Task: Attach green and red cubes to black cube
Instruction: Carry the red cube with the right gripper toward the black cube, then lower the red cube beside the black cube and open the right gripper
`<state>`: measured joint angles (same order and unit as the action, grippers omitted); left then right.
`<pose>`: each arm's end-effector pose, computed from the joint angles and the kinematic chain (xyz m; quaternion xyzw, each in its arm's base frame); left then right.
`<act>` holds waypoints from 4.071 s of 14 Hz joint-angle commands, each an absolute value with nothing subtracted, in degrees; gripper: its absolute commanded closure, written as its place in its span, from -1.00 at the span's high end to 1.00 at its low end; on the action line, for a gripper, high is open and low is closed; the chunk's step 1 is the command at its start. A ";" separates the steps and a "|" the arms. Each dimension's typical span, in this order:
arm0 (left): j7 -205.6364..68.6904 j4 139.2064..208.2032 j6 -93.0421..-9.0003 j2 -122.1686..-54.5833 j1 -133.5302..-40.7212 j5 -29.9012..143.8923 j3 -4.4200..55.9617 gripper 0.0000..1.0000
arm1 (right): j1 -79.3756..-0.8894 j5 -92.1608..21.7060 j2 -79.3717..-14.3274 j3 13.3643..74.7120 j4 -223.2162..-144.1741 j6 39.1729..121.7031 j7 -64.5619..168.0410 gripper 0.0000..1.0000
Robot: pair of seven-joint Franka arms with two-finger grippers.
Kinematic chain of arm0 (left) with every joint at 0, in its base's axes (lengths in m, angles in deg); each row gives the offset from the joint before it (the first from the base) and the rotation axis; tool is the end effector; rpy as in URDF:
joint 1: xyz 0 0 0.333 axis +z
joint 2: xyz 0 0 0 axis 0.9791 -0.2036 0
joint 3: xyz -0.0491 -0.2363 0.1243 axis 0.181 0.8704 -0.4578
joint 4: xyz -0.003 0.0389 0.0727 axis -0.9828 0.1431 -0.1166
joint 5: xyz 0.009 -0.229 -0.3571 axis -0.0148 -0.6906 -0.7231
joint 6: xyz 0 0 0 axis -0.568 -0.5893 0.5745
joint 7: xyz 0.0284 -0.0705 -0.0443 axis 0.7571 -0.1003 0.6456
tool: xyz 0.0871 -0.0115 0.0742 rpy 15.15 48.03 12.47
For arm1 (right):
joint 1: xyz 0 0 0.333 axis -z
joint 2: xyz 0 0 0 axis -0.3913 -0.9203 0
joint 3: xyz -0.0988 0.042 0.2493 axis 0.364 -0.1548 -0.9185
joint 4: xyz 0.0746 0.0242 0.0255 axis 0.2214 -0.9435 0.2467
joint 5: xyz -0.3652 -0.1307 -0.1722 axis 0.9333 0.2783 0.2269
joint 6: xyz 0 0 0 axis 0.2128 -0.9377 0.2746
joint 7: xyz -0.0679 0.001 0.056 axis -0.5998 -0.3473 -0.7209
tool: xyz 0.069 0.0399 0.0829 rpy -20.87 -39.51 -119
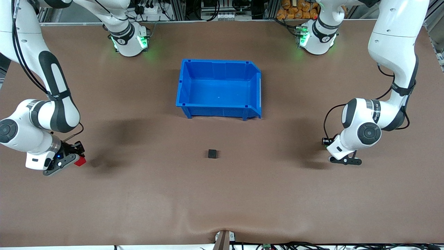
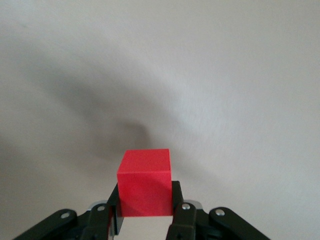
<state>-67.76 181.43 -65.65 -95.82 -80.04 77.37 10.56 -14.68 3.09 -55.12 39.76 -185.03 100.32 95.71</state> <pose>0.6146 -0.0471 0.1213 -0.9939 0.0600 0.0699 0.0610 0.6635 -0.1111 0.1939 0.9373 0.3470 0.0185 0.0264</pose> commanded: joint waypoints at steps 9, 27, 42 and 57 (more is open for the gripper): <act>-70.19 175.08 -61.49 -95.01 -80.62 68.11 10.79 -1.00 | -27.95 3.64 -55.02 39.29 -178.38 99.38 113.40 -1.00; -114.73 161.45 -57.96 -97.73 -87.65 58.60 15.27 -1.00 | -49.40 3.38 -73.30 39.20 -155.61 84.44 105.88 -1.00; -148.68 149.76 -62.52 -108.37 -97.67 58.69 15.27 -1.00 | -56.08 -2.86 -77.35 38.68 -154.46 85.31 91.27 -1.00; -147.80 149.93 -63.23 -107.49 -96.71 58.78 15.18 -1.00 | -56.96 1.79 -80.78 38.85 -150.59 87.51 91.27 1.00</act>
